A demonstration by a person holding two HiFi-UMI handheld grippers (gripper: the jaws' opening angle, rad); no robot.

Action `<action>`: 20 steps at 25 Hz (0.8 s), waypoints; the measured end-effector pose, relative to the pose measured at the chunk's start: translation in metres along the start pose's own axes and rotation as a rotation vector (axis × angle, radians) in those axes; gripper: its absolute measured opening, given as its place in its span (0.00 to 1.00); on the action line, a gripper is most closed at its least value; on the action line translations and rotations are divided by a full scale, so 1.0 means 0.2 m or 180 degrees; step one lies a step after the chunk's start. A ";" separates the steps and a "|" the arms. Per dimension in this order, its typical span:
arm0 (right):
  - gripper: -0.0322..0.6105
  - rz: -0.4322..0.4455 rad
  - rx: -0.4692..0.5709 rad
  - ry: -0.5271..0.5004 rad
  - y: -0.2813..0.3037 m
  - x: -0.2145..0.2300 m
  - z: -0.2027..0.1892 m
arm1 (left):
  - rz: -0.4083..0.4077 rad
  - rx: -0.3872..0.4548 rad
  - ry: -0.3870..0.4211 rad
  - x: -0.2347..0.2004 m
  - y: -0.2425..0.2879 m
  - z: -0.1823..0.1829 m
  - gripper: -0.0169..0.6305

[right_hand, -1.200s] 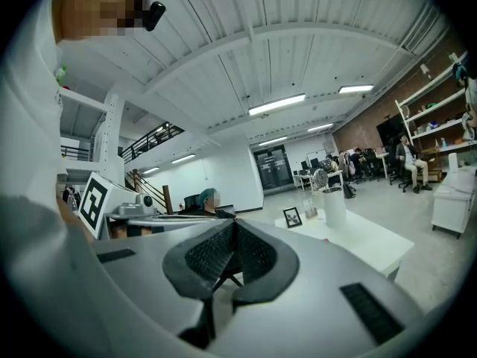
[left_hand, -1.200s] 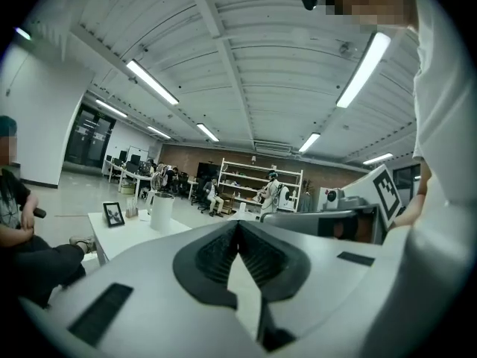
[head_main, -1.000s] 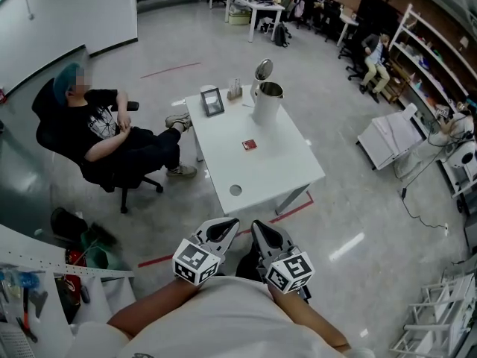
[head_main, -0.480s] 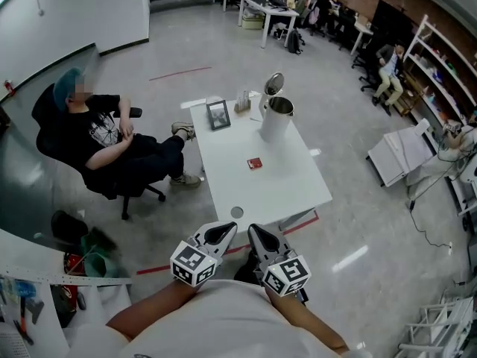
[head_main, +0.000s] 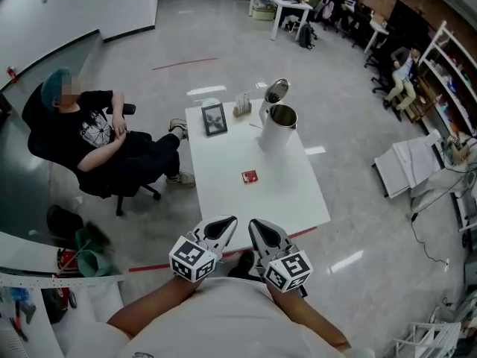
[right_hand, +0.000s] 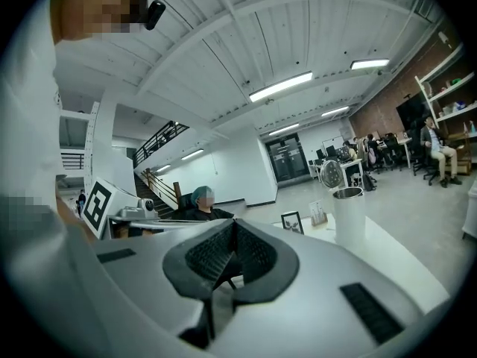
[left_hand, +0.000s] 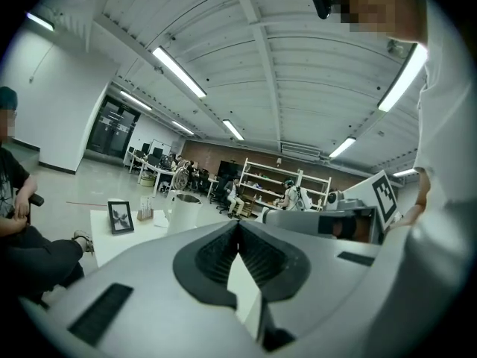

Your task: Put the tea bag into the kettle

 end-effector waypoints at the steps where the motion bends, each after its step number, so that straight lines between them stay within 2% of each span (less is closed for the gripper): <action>1: 0.07 0.0020 -0.0024 0.0008 0.02 0.05 0.02 | 0.0023 -0.0006 -0.0012 -0.02 0.05 0.01 0.04; 7: 0.07 0.0165 -0.0161 0.0056 0.13 0.33 0.10 | 0.0231 -0.0093 -0.0105 -0.14 0.33 0.01 0.04; 11: 0.07 0.0224 -0.0237 0.0205 0.19 0.46 0.12 | 0.0335 -0.0124 -0.0192 -0.18 0.47 0.02 0.04; 20: 0.07 0.0165 -0.0453 0.0421 0.40 0.61 0.02 | 0.0229 -0.0329 -0.0358 -0.35 0.60 -0.11 0.04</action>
Point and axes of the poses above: the fingertips, and each gripper's own axes: y forward along the fingers, x to its right, z out of its top, the point moved 2 cm from there along -y, backward along the fingers, and after that the axes turned 8 degrees about y, right-handed, at the moved point
